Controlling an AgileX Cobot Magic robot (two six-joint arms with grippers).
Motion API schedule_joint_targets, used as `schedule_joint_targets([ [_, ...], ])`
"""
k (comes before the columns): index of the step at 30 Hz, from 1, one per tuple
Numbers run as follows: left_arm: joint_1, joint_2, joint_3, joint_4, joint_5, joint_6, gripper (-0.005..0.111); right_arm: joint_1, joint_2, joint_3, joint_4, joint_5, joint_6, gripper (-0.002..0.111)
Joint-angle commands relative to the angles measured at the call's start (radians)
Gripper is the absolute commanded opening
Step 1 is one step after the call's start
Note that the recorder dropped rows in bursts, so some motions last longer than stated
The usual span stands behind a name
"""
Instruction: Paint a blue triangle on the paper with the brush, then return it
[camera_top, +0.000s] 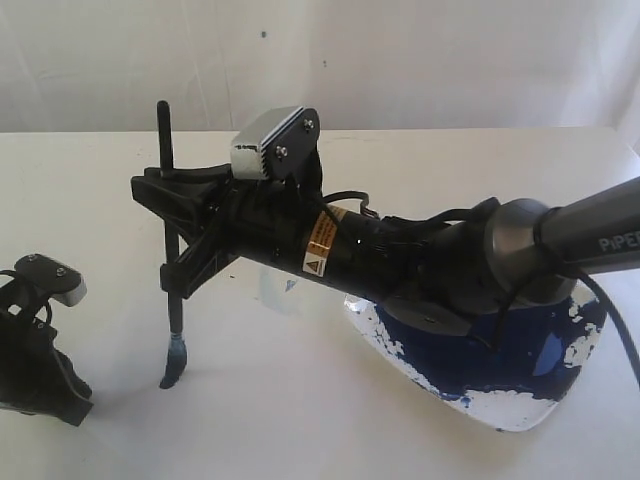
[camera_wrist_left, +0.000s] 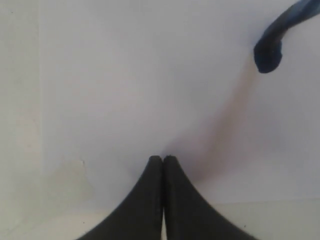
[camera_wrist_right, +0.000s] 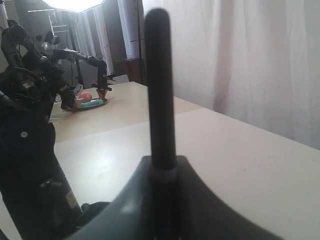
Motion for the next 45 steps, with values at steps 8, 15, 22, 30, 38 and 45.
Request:
schedule_joint_targets([
  [8, -0.002, 0.001, 0.006, -0.009, 0.015, -0.001, 0.0, -0.063, -0.03, -0.002, 0.003, 0.092, -0.014, 0.0],
  [15, -0.002, 0.001, 0.006, -0.009, 0.015, -0.001, 0.0, -0.105, -0.036, -0.002, 0.003, 0.111, -0.015, 0.0],
  [22, -0.002, 0.001, 0.006, -0.009, 0.015, -0.001, 0.0, -0.149, -0.044, -0.002, 0.003, 0.114, -0.015, 0.0],
  [30, -0.002, 0.001, 0.006, -0.009, 0.015, -0.001, 0.0, -0.15, -0.076, 0.002, -0.005, 0.157, -0.013, 0.0],
  [38, -0.002, 0.001, 0.006, -0.009, 0.015, -0.001, 0.0, -0.138, -0.233, 0.002, -0.149, 0.162, 0.08, 0.0],
  [45, -0.002, 0.001, 0.006, -0.009, 0.015, -0.001, 0.0, 0.178, -0.232, 0.004, 0.306, 0.365, -0.263, 0.0],
])
